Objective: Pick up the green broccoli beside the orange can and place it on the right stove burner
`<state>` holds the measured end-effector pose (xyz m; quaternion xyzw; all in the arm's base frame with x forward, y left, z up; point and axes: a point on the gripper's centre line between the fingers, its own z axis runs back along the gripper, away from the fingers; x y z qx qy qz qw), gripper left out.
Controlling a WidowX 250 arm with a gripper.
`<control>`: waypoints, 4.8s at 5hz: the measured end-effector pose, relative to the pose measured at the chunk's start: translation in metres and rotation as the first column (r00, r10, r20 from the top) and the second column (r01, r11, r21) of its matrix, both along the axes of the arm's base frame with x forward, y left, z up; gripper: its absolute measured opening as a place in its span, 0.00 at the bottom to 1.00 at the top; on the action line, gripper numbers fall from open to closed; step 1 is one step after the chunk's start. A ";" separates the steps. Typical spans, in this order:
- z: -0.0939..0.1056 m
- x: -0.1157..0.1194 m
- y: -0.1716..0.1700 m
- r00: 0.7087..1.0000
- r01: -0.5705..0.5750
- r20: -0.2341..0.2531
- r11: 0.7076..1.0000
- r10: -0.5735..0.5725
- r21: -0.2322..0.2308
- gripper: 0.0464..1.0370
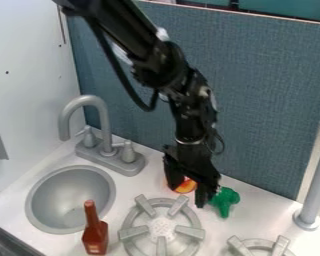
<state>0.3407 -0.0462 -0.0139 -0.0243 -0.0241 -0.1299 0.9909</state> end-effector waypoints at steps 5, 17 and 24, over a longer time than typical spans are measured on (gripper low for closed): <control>-0.041 0.068 -0.023 0.988 0.151 -0.038 0.983 -0.148 0.106 0.96; 0.006 -0.038 -0.084 0.966 0.256 -0.013 0.962 -0.258 -0.094 0.77; -0.069 -0.018 -0.110 0.932 0.343 -0.096 0.937 -0.349 -0.072 0.83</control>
